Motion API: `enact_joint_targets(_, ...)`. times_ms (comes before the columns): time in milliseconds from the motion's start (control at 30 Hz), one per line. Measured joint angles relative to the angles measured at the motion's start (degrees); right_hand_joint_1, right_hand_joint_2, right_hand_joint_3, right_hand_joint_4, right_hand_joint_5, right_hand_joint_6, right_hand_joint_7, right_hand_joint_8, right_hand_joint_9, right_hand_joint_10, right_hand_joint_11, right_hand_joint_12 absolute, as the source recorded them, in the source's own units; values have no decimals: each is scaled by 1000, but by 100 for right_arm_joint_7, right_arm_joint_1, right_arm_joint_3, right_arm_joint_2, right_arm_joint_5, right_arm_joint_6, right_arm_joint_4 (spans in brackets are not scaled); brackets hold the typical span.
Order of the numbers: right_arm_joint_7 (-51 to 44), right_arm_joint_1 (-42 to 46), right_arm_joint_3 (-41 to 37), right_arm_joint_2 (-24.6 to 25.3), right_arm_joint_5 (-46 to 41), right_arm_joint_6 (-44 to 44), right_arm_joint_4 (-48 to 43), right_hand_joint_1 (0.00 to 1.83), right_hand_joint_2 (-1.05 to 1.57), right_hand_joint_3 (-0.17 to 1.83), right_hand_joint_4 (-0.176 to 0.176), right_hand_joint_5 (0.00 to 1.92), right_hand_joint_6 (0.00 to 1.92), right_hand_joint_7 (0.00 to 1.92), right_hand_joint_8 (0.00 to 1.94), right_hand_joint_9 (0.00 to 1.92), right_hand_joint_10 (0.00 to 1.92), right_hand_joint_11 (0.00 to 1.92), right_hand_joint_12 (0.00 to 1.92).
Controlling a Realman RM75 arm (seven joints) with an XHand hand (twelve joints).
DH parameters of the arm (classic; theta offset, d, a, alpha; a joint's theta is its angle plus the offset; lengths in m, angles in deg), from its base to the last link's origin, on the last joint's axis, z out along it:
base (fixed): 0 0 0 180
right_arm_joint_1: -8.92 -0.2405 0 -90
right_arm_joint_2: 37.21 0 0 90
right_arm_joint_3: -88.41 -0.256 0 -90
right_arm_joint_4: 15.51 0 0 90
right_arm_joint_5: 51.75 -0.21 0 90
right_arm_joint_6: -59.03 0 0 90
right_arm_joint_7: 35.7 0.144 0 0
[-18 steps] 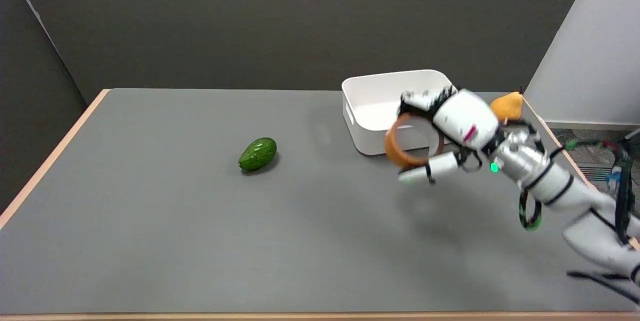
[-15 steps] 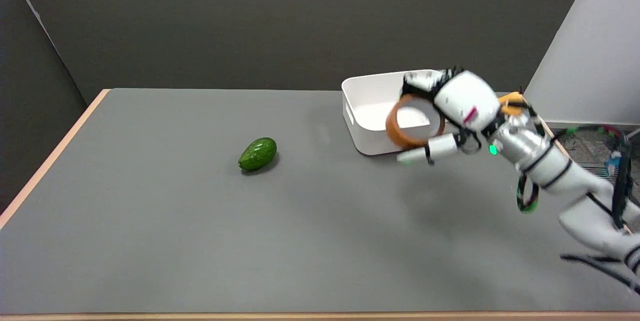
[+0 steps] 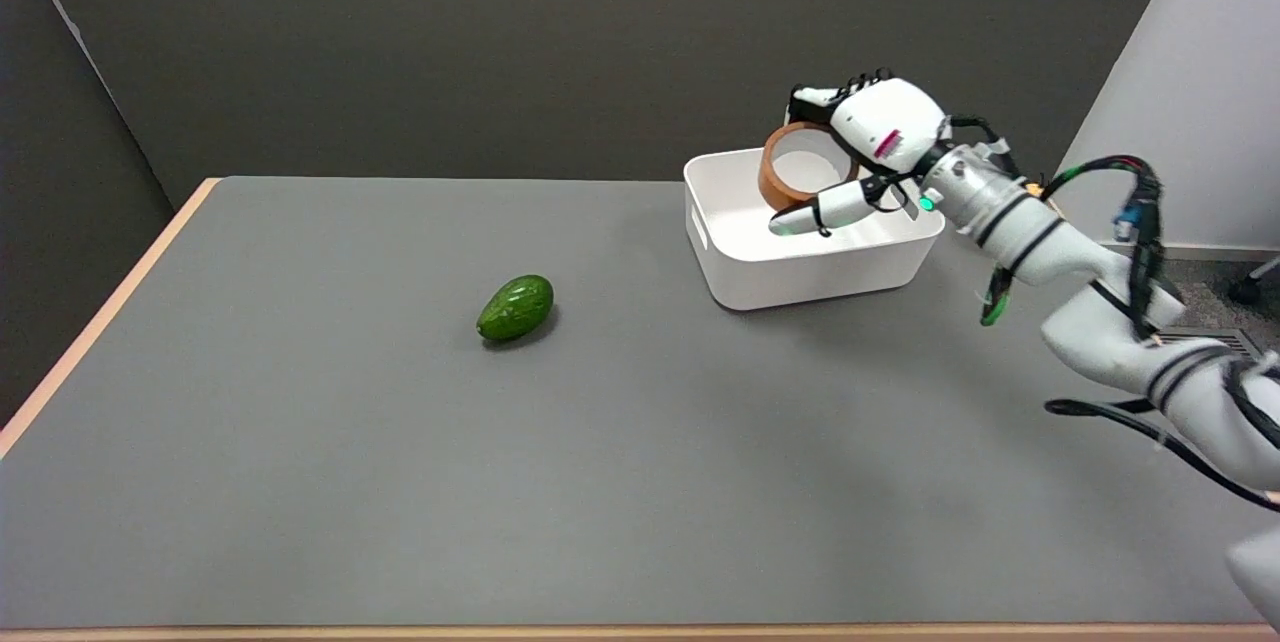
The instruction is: Place yellow tape into white box.
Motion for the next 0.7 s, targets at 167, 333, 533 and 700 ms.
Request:
enact_joint_targets(167, -6, -632, 536, 140, -17, -246, 803, 1195, 1197, 149, -176, 548, 1472, 864, 1408, 871, 1377, 809, 1824)
enact_joint_targets(333, 30, -1124, 913, 291, -41, -452, 1501, 841, 813, 806, -19, 363, 828, 642, 887, 620, 1254, 480, 1654)
enact_joint_targets(533, 142, -1334, 1062, 341, -211, -629, 1779, 457, 629, 969, 30, 104, 331, 186, 335, 168, 703, 146, 1244)
enact_joint_targets(700, 237, -1287, 1080, 280, -631, -777, 1684, 384, 531, 884, 57, 18, 194, -1, -1, -1, 406, -1, 1049)
